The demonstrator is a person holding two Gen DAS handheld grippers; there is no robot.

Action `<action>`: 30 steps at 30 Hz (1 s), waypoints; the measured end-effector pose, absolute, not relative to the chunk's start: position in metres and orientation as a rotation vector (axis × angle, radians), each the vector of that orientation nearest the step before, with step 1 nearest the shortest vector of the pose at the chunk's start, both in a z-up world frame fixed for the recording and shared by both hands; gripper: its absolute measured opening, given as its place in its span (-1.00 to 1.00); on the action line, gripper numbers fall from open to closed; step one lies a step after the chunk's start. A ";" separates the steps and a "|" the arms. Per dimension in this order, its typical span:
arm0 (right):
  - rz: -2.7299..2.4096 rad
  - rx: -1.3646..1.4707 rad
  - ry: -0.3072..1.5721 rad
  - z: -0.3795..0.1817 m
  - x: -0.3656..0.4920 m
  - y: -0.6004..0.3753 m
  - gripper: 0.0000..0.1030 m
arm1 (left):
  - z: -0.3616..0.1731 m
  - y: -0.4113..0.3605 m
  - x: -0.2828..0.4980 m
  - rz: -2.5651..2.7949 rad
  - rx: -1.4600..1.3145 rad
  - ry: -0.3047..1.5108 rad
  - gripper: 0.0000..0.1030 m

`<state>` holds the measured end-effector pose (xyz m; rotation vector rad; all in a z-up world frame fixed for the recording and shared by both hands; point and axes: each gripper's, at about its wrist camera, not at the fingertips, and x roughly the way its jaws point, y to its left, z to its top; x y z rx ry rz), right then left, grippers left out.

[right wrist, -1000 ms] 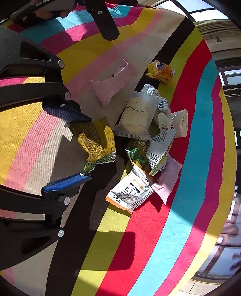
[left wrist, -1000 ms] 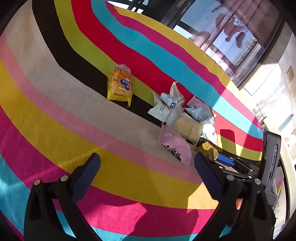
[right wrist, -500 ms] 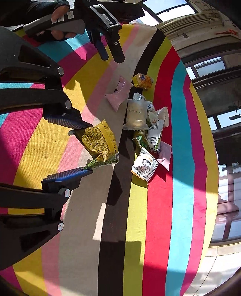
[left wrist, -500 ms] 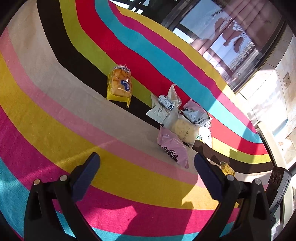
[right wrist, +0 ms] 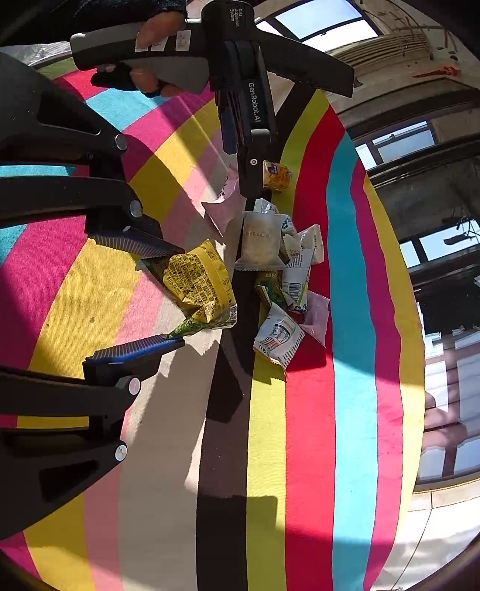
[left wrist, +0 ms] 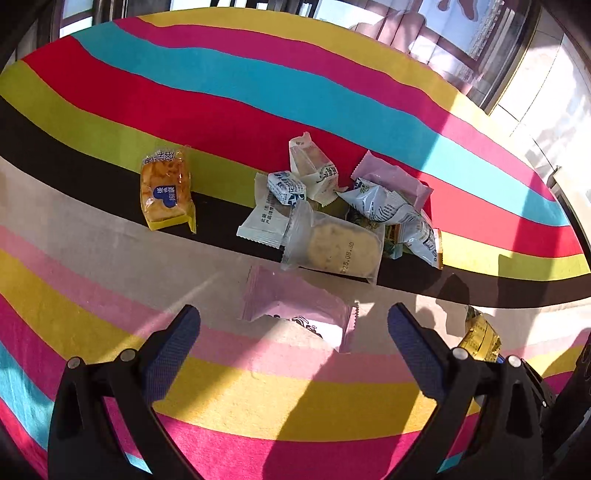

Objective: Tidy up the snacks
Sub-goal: 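Grasp the pink packet with the left tool and lift it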

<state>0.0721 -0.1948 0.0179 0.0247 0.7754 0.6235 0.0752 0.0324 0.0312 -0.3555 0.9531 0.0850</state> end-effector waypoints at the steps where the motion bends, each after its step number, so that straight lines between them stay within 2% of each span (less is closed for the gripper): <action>1: 0.625 0.023 0.776 0.018 0.072 -0.194 -0.18 | 0.031 0.033 0.077 0.117 -0.372 0.951 0.97; 12: 0.621 0.032 0.776 0.018 0.072 -0.197 -0.16 | 0.009 0.006 0.097 0.157 -0.545 1.038 0.97; 16: 0.619 0.029 0.781 0.017 0.073 -0.196 -0.13 | 0.017 0.011 0.104 0.106 -0.623 0.989 0.97; 17: 0.617 0.030 0.781 0.017 0.072 -0.197 -0.13 | 0.021 0.009 0.107 0.103 -0.576 0.978 0.82; 18: 0.616 0.031 0.780 0.018 0.072 -0.197 -0.12 | 0.023 0.006 0.110 0.095 -0.522 0.987 0.46; 19: 0.616 0.033 0.780 0.018 0.072 -0.198 -0.12 | 0.022 0.003 0.112 0.085 -0.480 1.011 0.25; 20: 0.616 0.034 0.780 0.018 0.072 -0.198 -0.12 | 0.019 0.003 0.114 0.070 -0.466 1.037 -0.07; 21: 0.616 0.034 0.781 0.018 0.072 -0.198 -0.11 | 0.015 0.003 0.115 0.060 -0.452 1.063 -0.15; 25: 0.616 0.032 0.782 0.018 0.072 -0.198 -0.11 | 0.009 0.007 0.111 0.019 -0.381 1.045 -0.15; 27: 0.615 0.033 0.782 0.018 0.072 -0.198 -0.11 | 0.009 0.014 0.109 -0.002 -0.419 1.034 -0.01; 29: 0.613 0.036 0.782 0.018 0.072 -0.198 -0.11 | 0.011 0.020 0.111 0.083 -0.416 1.025 0.66; 30: 0.613 0.037 0.782 0.018 0.072 -0.199 -0.11 | 0.012 0.023 0.112 0.125 -0.407 1.011 0.67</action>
